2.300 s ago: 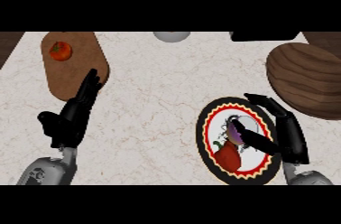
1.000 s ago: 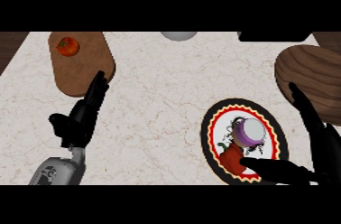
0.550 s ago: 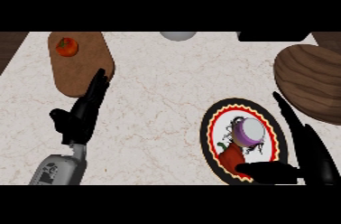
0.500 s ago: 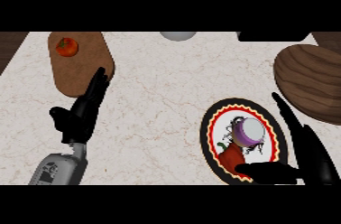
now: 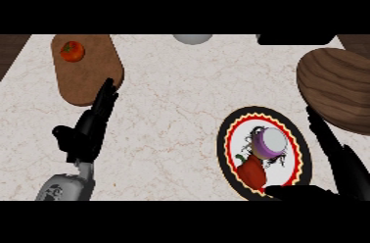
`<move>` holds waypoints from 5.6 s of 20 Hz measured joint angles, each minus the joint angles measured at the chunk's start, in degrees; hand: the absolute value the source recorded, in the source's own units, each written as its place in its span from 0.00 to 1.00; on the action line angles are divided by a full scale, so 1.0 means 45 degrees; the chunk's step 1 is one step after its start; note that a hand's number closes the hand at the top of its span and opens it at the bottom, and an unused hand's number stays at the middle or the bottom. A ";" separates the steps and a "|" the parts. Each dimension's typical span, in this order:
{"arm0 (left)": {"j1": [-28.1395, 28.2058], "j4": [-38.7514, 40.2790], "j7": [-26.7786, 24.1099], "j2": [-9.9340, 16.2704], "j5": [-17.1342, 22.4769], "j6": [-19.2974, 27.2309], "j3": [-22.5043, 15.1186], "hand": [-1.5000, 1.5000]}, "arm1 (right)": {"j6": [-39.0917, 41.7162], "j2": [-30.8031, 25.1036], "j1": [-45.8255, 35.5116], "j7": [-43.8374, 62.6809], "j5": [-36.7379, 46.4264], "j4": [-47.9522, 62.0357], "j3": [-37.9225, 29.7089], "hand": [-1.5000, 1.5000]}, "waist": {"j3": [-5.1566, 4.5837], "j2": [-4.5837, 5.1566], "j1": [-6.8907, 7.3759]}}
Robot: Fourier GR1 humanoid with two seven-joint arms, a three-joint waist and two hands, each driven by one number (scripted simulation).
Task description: Pick the can from the plate and place it in the bowl
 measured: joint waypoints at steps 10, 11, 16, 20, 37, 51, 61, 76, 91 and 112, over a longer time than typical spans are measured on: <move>-0.0225 0.0022 0.0191 -0.0239 -0.0334 -0.0447 0.0506 0.50 | 0.0043 0.1637 0.0157 -0.0845 0.0186 0.0781 0.0053 0.00 | 0.0001 0.0005 0.0014; -0.0242 0.0132 0.0092 -0.0306 -0.0370 -0.0500 0.0564 0.50 | 0.0081 0.1753 0.0106 -0.0947 0.0188 0.0945 -0.0023 0.00 | 0.0001 0.0005 0.0015; -0.0200 0.0417 -0.0139 -0.0545 -0.0556 -0.0619 0.0744 0.50 | 0.0037 0.2377 0.0139 -0.1408 0.0381 0.1657 0.0061 0.00 | 0.0001 0.0007 0.0017; -0.0050 0.0170 -0.0088 -0.0629 -0.0619 -0.0837 0.0826 0.50 | -0.0029 0.2666 0.0018 -0.2249 0.0446 0.2608 -0.0192 0.00 | 0.0001 0.0006 0.0026; 0.0251 0.0066 -0.0195 -0.0878 -0.0950 -0.1186 0.1084 0.50 | 0.0157 0.2697 -0.0975 -0.3130 0.2070 0.5716 -0.0664 1.00 | -0.0004 -0.0003 0.0043; 0.0026 -0.0100 0.0169 -0.1132 -0.1230 -0.1046 0.1073 0.50 | 0.2738 0.1028 -0.0395 -0.7031 0.1751 0.5832 0.0341 1.00 | -0.0004 -0.0025 -0.0057; 0.0151 -0.0084 0.0001 -0.1057 -0.1130 -0.1188 0.1207 0.50 | 0.6197 -0.1759 0.1268 -1.2385 -0.1386 0.4330 -0.1332 1.00 | 0.0005 -0.0026 -0.0120; 0.0040 0.0165 -0.0072 -0.1096 -0.1197 -0.1209 0.1305 0.50 | 0.5799 -0.2737 0.2107 -0.9816 -0.4840 -0.2178 -0.6219 1.00 | -0.0018 -0.0022 -0.0115; -0.0087 0.0193 -0.0058 -0.1226 -0.1293 -0.1348 0.1193 0.50 | 0.4930 -0.5287 -0.4438 -0.3718 -0.5929 0.0545 -0.6827 1.00 | -0.0013 0.0040 0.0215; -0.0301 0.0178 0.0033 -0.1464 -0.1492 -0.1272 0.1029 0.50 | 0.1827 -0.5168 -0.8727 -1.1118 0.2216 1.3410 -0.4490 1.00 | 0.0013 0.0119 0.0376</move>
